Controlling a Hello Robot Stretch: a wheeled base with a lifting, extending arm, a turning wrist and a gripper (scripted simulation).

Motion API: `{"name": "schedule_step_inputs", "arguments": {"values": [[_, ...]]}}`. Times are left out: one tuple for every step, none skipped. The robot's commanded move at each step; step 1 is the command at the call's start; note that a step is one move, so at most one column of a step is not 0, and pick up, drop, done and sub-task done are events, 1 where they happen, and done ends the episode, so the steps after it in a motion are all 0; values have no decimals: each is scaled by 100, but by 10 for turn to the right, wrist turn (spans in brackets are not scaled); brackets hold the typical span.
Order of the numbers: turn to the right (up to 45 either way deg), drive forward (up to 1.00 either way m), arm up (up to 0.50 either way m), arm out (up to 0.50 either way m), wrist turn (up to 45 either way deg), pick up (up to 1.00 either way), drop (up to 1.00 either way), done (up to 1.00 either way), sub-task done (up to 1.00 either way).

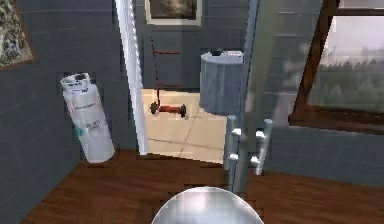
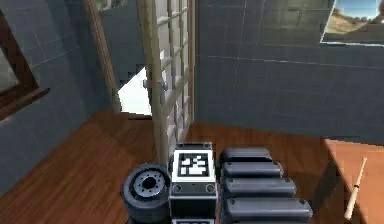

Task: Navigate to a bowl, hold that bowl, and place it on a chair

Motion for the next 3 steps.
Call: {"name": "schedule_step_inputs", "arguments": {"values": [[-450, 0, 0, 0, 0, 0, 0, 0, 0], [-420, 0, 0, 0, 0, 0, 0, 0, 0], [0, 10, 0, 0, 0, 0, 0, 0, 0]]}}
